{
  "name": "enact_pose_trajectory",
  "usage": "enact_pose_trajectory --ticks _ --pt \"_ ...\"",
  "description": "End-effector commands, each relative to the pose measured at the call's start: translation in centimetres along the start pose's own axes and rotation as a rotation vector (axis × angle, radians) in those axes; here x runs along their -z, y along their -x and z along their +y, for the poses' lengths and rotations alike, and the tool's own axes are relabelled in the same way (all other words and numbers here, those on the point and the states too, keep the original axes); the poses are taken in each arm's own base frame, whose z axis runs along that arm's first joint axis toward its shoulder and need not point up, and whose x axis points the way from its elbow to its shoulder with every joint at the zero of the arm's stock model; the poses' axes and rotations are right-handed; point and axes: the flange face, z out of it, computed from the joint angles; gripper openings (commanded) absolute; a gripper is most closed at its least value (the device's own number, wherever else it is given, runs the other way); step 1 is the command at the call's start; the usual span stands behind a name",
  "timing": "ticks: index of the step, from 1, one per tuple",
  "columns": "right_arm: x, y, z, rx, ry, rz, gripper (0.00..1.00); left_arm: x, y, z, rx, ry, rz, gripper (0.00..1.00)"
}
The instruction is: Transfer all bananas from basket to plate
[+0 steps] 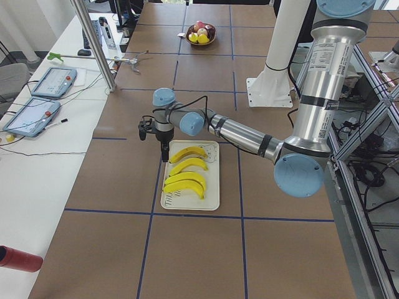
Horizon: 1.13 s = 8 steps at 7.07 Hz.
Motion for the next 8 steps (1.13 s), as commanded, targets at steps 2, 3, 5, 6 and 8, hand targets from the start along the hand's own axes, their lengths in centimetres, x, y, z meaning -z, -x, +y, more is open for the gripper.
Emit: enact_pose_trajectory --ticks 2,3,5,6,8 --pt "-1.2 -5.5 4.0 -0.103 0.044 0.011 1.00 3.6 11.2 -1.2 -0.128 0.040 -0.002 1.00" --pt "-1.5 -6.9 5.6 -0.125 0.054 0.010 1.00 3.0 16.4 -1.8 -0.108 0.078 0.060 1.00" --pt "-0.9 -7.8 5.6 -0.145 0.048 0.015 1.00 1.9 24.0 -1.9 -0.135 0.105 0.157 1.00" --pt "-1.3 -8.4 5.8 -0.159 0.058 0.007 1.00 1.8 24.1 -1.6 -0.143 0.099 0.152 1.00" --pt "-2.0 -9.3 6.5 -0.183 0.073 0.002 1.00 2.4 23.8 -1.4 -0.151 0.088 0.150 1.00"
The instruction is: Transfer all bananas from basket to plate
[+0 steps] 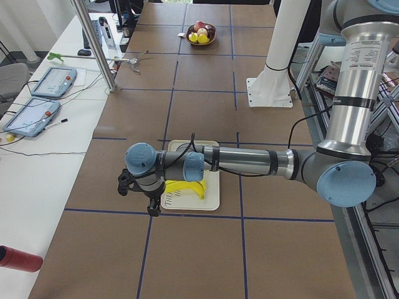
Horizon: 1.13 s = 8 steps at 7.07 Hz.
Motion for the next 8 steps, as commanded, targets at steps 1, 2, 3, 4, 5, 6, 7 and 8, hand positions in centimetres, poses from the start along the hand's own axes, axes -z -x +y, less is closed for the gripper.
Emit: enact_pose_trajectory --ticks 1,2,3,4,5,6,7,8 --pt "-0.7 -1.4 0.7 -0.029 0.017 -0.004 1.00 0.7 -0.4 0.6 0.000 -0.008 0.002 1.00" --pt "-0.7 -2.1 1.3 -0.046 0.019 -0.002 1.00 0.5 -0.2 2.3 0.005 -0.006 0.002 1.00" --pt "-1.0 -2.4 1.8 -0.049 0.022 -0.002 1.00 0.4 0.0 3.0 0.009 -0.003 0.002 1.00" --pt "-1.2 -2.7 1.9 -0.058 0.031 0.000 1.00 0.5 0.0 3.1 0.009 -0.006 0.002 1.00" --pt "-1.8 -3.7 3.2 -0.073 0.041 0.002 1.00 0.6 -0.2 3.0 0.005 -0.009 0.002 1.00" --pt "-1.8 -5.2 4.5 -0.075 0.042 0.003 1.00 0.5 -0.1 3.0 0.006 -0.008 0.003 1.00" --pt "-1.6 -7.7 4.7 -0.033 0.035 0.002 1.00 0.5 -0.2 2.9 0.004 -0.007 0.003 1.00" --pt "-1.9 -9.4 4.9 -0.023 0.037 -0.006 1.00 0.5 -0.2 2.9 0.006 -0.007 0.003 1.00"
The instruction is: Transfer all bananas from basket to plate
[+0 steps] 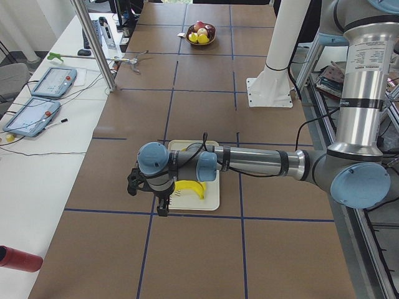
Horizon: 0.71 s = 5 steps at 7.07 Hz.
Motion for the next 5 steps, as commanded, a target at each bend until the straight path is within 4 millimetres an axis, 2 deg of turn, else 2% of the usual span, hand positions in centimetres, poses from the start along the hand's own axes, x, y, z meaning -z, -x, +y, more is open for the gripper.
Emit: enact_pose_trajectory --ticks 1,5 --pt "-0.23 -2.16 0.43 0.015 -0.001 -0.051 1.00 -0.02 -0.04 -0.02 0.001 0.001 0.000 1.00" --pt "-0.10 -1.89 0.32 0.013 -0.006 -0.065 1.00 -0.44 0.44 -0.01 0.002 0.003 0.000 1.00"
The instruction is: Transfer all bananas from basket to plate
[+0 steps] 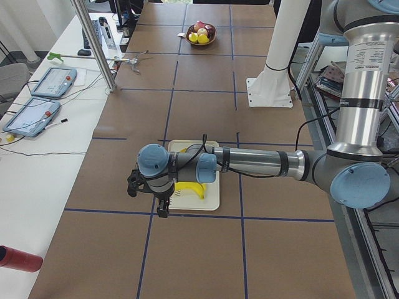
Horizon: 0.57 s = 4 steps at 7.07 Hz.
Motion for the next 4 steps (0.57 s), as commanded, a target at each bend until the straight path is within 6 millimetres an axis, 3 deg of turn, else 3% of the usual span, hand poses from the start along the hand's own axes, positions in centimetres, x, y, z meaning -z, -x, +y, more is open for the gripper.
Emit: enact_pose_trajectory --ticks 1,4 --pt "0.04 -0.01 0.01 -0.001 -0.002 0.004 1.00 -0.05 0.06 0.00 0.000 0.000 0.000 1.00" --pt "0.00 -0.11 0.02 -0.002 0.000 0.008 1.00 -0.05 0.06 0.00 0.000 0.000 0.000 1.00"
